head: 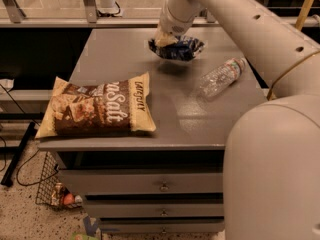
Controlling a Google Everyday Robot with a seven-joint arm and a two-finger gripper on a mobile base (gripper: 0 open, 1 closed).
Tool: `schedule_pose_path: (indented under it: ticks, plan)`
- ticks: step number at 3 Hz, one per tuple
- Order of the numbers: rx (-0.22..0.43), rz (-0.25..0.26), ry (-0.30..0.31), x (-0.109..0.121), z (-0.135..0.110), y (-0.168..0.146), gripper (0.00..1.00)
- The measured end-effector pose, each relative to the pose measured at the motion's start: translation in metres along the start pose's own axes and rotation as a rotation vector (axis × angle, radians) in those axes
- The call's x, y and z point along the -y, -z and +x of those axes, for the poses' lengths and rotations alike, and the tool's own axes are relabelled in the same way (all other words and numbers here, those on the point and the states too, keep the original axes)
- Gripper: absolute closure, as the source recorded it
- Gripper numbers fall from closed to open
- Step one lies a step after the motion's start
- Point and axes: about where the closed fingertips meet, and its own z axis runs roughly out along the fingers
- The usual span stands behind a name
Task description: Move blue chip bag near brown chip bag
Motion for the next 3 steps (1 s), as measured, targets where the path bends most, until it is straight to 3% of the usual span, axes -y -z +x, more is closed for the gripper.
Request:
schedule_pose_path:
  ticks: [1,2,3]
  plan:
    - [0.142,0.093,0.061,0.023,-0.038,0.056,1.0]
    - [0.293,0.1,0.114,0.026,-0.075,0.083,1.0]
    - [0.444,0.033,0.167,0.012,-0.119,0.089,1.0]
